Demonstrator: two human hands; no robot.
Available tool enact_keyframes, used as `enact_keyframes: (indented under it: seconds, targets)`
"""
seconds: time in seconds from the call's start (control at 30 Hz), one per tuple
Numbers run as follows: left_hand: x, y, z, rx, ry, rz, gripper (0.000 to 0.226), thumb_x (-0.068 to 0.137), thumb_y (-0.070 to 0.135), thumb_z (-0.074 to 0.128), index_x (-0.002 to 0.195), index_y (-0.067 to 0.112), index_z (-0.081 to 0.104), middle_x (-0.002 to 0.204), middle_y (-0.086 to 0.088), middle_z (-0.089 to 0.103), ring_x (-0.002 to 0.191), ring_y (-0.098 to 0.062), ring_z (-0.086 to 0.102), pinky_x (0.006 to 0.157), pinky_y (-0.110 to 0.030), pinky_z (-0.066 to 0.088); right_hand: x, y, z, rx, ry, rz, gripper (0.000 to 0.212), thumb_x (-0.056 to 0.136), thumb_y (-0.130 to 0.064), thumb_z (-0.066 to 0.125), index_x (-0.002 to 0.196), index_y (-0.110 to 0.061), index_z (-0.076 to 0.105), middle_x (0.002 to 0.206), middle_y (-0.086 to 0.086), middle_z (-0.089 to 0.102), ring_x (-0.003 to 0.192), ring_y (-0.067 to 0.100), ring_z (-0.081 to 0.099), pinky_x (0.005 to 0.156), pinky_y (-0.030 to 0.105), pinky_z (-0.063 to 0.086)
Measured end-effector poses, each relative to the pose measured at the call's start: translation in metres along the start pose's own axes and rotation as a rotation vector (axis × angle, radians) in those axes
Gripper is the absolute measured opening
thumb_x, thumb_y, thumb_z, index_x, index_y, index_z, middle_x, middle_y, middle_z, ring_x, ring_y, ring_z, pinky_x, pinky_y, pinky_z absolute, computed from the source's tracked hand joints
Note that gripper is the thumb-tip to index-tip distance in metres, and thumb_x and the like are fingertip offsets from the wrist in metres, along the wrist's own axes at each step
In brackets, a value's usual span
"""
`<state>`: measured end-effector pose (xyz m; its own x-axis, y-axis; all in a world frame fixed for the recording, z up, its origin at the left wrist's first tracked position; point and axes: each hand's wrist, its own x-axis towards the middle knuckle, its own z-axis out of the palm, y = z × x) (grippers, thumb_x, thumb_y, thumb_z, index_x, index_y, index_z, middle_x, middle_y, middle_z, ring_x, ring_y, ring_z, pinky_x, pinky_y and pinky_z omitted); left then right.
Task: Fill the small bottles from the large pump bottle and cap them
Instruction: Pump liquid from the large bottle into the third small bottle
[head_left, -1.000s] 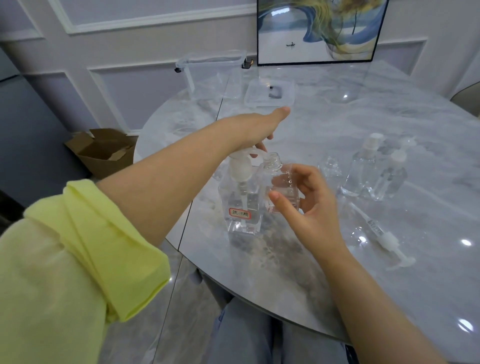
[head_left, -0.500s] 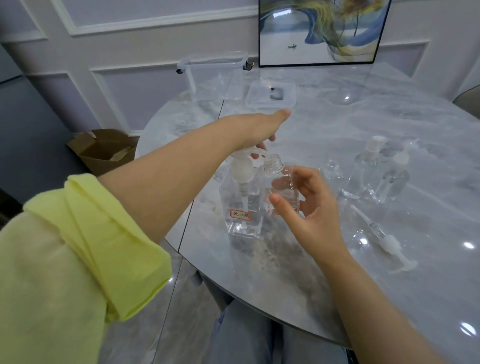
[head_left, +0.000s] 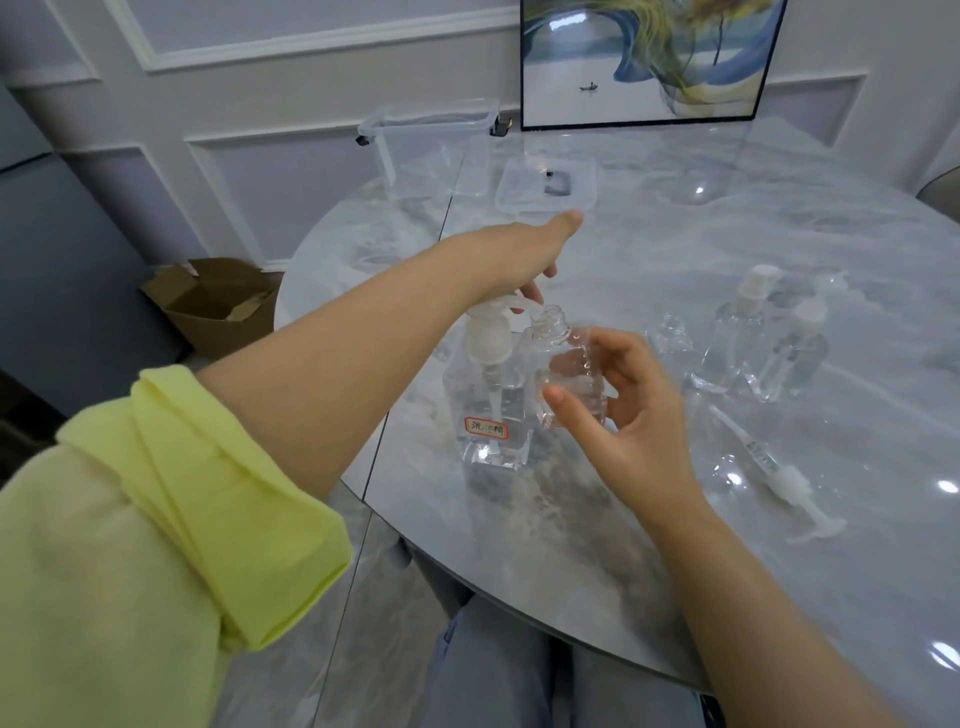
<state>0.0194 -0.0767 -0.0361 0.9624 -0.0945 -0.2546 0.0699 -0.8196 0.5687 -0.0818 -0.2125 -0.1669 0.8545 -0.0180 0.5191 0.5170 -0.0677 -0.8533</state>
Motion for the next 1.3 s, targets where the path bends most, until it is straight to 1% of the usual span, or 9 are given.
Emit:
enact_keyframes:
  seconds: [0.13, 0.4, 0.5, 0.63, 0.83, 0.97, 1.07, 1.2, 1.3]
  targets:
    - [-0.0013, -0.0002, 0.0018, -0.015, -0.024, -0.041, 0.074, 0.102, 0.068, 0.020, 0.117, 0.015, 0.068, 0.112, -0.005, 0.071, 0.086, -0.014, 0.064, 0.065, -0.027, 0.041, 0.0003, -0.0005, -0.0010, -0.014, -0.007, 0.002, 0.042, 0.085, -0.032, 0.077, 0.122, -0.022, 0.061, 0.112, -0.006, 0.068, 0.109, 0.023, 0.070, 0.079, 0.051, 0.062]
    - [0.0030, -0.0035, 0.0023, -0.037, 0.000, -0.035, 0.074, 0.102, 0.066, 0.023, 0.106, 0.009, 0.070, 0.110, -0.006, 0.073, 0.078, -0.017, 0.063, 0.071, -0.030, 0.045, 0.0001, -0.0021, 0.0012, -0.003, 0.006, 0.006, 0.042, 0.083, -0.035, 0.076, 0.121, -0.025, 0.061, 0.110, -0.007, 0.069, 0.108, 0.023, 0.070, 0.074, 0.053, 0.062]
    - [0.0047, -0.0017, 0.0013, -0.024, -0.013, -0.017, 0.072, 0.103, 0.065, 0.023, 0.105, 0.009, 0.069, 0.111, -0.006, 0.072, 0.081, -0.018, 0.063, 0.068, -0.029, 0.045, 0.0004, -0.0023, 0.0000, -0.016, 0.008, -0.028, 0.043, 0.085, -0.033, 0.075, 0.123, -0.021, 0.061, 0.113, -0.006, 0.069, 0.109, 0.021, 0.070, 0.078, 0.047, 0.063]
    - [0.0060, -0.0026, 0.0034, 0.008, -0.053, -0.034, 0.073, 0.102, 0.066, 0.024, 0.101, 0.010, 0.070, 0.112, -0.006, 0.072, 0.079, -0.020, 0.064, 0.086, -0.033, 0.050, 0.0008, 0.0002, 0.0000, -0.016, -0.002, -0.030, 0.042, 0.086, -0.027, 0.077, 0.123, -0.017, 0.062, 0.113, -0.004, 0.068, 0.107, 0.022, 0.070, 0.078, 0.046, 0.063]
    - [0.0057, -0.0029, 0.0014, 0.030, 0.000, 0.000, 0.074, 0.104, 0.063, 0.023, 0.108, 0.008, 0.071, 0.109, -0.005, 0.074, 0.086, -0.020, 0.064, 0.084, -0.031, 0.048, 0.0011, -0.0009, 0.0001, -0.016, -0.006, -0.052, 0.043, 0.086, -0.031, 0.077, 0.124, -0.019, 0.062, 0.113, -0.002, 0.068, 0.107, 0.021, 0.070, 0.079, 0.043, 0.063]
    - [0.0039, 0.0008, 0.0020, 0.053, -0.024, -0.023, 0.074, 0.104, 0.062, 0.022, 0.112, 0.007, 0.071, 0.111, -0.005, 0.070, 0.081, -0.016, 0.060, 0.064, -0.029, 0.037, 0.0004, 0.0006, -0.0010, 0.000, -0.001, -0.022, 0.042, 0.086, -0.026, 0.079, 0.124, -0.019, 0.062, 0.113, -0.002, 0.069, 0.108, 0.022, 0.070, 0.075, 0.047, 0.063]
    - [0.0071, -0.0026, 0.0009, 0.024, 0.001, 0.014, 0.073, 0.104, 0.064, 0.021, 0.102, 0.010, 0.071, 0.110, -0.004, 0.073, 0.097, -0.020, 0.066, 0.072, -0.031, 0.041, 0.0007, 0.0006, 0.0007, 0.011, 0.000, -0.014, 0.044, 0.085, -0.032, 0.077, 0.124, -0.023, 0.062, 0.113, -0.005, 0.069, 0.108, 0.023, 0.070, 0.075, 0.049, 0.063]
    - [0.0065, -0.0017, 0.0024, 0.066, -0.042, -0.004, 0.074, 0.103, 0.065, 0.022, 0.108, 0.010, 0.071, 0.112, -0.003, 0.068, 0.088, -0.016, 0.062, 0.071, -0.029, 0.041, 0.0005, 0.0014, -0.0002, 0.013, 0.002, 0.001, 0.045, 0.084, -0.034, 0.077, 0.124, -0.020, 0.062, 0.112, -0.002, 0.070, 0.108, 0.024, 0.070, 0.073, 0.052, 0.063]
    - [0.0080, -0.0006, 0.0027, 0.074, -0.024, 0.039, 0.074, 0.103, 0.066, 0.020, 0.107, 0.013, 0.070, 0.112, -0.002, 0.069, 0.096, -0.017, 0.064, 0.071, -0.030, 0.039, 0.0007, 0.0005, -0.0001, 0.018, 0.007, 0.007, 0.043, 0.084, -0.036, 0.076, 0.123, -0.027, 0.061, 0.111, -0.004, 0.069, 0.108, 0.024, 0.070, 0.072, 0.052, 0.063]
